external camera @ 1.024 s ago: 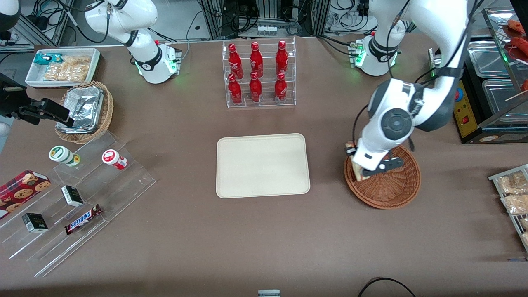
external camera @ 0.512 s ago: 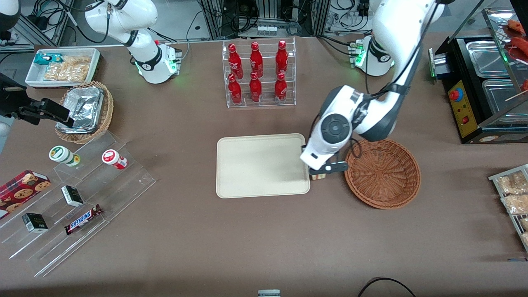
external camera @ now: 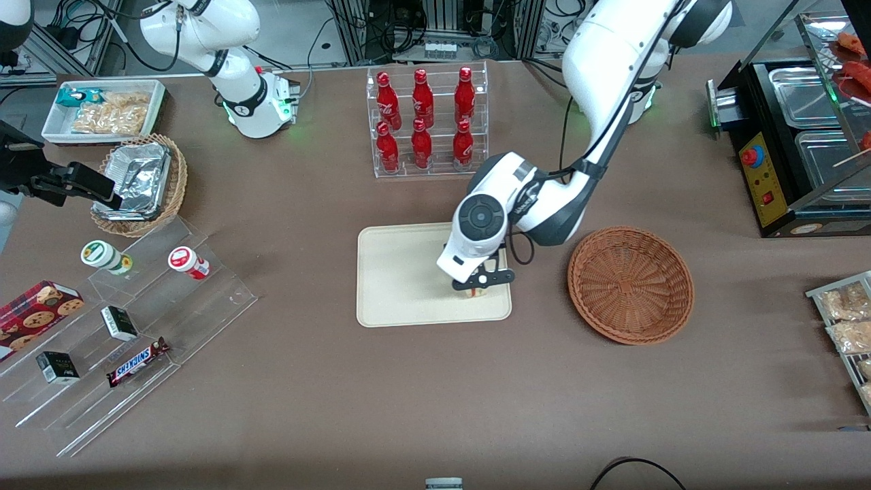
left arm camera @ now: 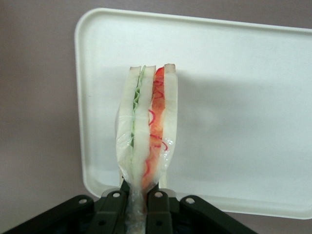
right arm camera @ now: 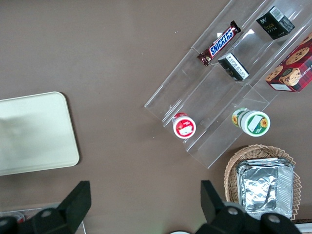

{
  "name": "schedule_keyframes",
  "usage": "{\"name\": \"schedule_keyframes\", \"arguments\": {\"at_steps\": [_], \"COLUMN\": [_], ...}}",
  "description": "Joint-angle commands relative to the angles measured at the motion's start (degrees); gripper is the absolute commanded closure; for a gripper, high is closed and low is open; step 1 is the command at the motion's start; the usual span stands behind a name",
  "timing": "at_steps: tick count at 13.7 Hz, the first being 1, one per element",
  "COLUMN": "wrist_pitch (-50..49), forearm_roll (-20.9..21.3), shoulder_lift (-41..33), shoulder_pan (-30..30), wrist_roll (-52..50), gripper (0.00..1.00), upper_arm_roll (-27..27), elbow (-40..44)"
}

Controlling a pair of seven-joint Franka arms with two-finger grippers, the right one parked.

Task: Place sandwich from basket to tray
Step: 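Carry the sandwich with the left gripper over to the cream tray, then lower the sandwich onto the tray and open the left gripper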

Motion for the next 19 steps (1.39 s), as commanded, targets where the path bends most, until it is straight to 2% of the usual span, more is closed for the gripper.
{"name": "schedule_keyframes", "arguments": {"at_steps": [1,6,9,11,12,13,14,19], "wrist_pitch": [-0.05,0.40,2.49,3.47,3.56,3.56,3.56,-0.46], "forearm_roll": [-0.19,0.16,3.41,3.68,3.59,3.59,3.68,4.56], "shoulder_lift": [4.17,8.91,10.33,11.03,11.03,10.86,10.51,5.94], "shoulder_pan": [-2.63,-5.27,-6.24,-6.33,-6.33,-6.33,-6.41,-6.33], "wrist_roll": [-4.01,-7.71,-10.26,-10.97,-10.97,-10.80,-11.05,-10.62], "gripper": [0.98,0.98,0.98,0.94,0.79,0.25,0.00,0.00], "upper_arm_roll": [0.83,1.00,1.00,0.91,0.91,0.91,0.91,1.09], "elbow": [6.07,12.13,13.11,13.02,12.93,12.85,12.67,12.58]}}
